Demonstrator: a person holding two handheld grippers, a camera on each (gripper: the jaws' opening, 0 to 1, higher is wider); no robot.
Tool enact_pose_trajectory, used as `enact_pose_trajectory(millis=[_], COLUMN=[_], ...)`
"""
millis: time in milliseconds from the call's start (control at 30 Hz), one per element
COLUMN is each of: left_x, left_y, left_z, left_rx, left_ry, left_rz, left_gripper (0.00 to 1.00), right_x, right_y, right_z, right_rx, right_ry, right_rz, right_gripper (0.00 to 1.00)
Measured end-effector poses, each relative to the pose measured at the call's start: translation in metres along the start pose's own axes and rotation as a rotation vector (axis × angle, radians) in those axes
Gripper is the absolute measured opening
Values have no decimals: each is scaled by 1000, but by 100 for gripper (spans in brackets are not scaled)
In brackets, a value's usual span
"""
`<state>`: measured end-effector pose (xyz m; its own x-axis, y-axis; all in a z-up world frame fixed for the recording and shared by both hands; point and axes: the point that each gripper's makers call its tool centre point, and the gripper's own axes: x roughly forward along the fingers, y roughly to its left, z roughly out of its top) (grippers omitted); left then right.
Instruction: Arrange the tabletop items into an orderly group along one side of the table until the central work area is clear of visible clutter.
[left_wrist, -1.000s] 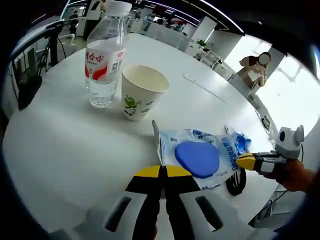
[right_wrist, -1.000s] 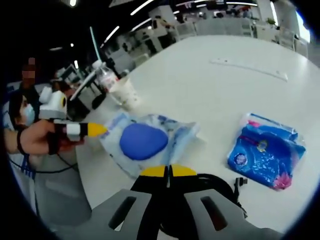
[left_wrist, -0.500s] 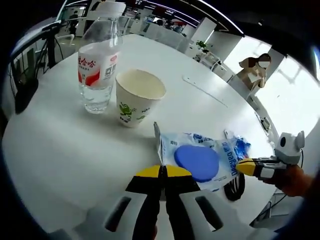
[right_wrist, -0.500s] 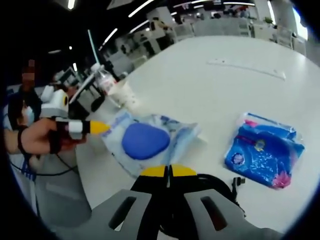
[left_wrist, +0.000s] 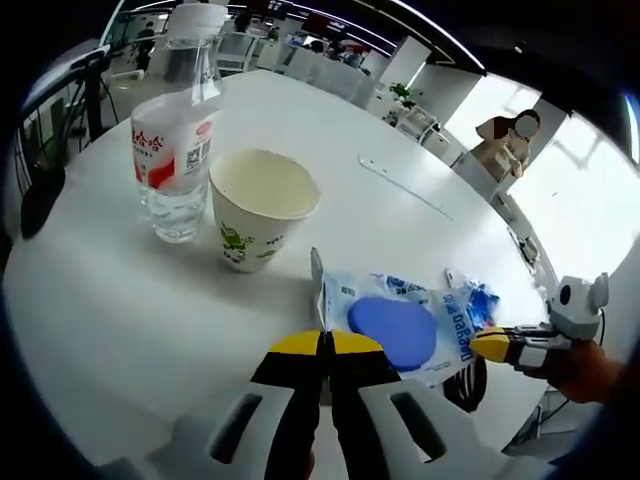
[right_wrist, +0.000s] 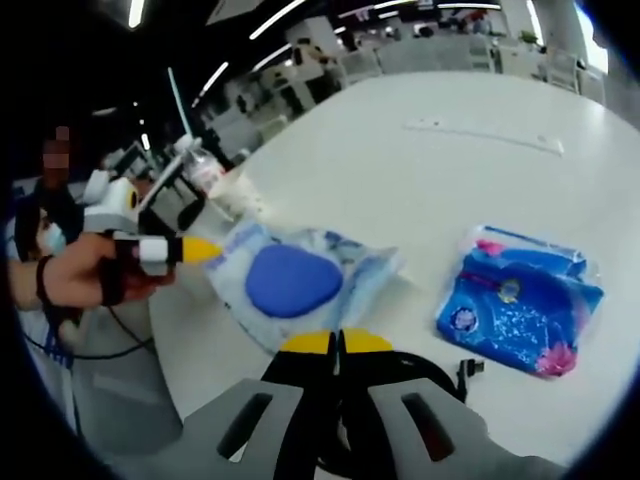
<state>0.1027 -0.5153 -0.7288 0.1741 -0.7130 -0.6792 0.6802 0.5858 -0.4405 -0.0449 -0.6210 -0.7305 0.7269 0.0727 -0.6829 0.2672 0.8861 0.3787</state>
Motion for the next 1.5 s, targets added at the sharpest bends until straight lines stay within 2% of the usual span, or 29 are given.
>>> enact_pose_trajectory(millis=[667, 1200, 1500], left_x=[6, 13, 24], left_y=[-5, -1, 1], left_z=[3, 16, 27], left_rx=[-23, -66, -110], left_ry=[-1, -32, -54], left_rz=[5, 3, 4], left_gripper=[0, 0, 0], right_x=[5, 4, 6], right_y=[-10, 0, -2], right_z=[6, 16, 24], right_rx=[30, 43, 45], right_ry=[-7, -21, -30], right_rz=[-9, -13, -19], right_gripper=[0, 0, 0])
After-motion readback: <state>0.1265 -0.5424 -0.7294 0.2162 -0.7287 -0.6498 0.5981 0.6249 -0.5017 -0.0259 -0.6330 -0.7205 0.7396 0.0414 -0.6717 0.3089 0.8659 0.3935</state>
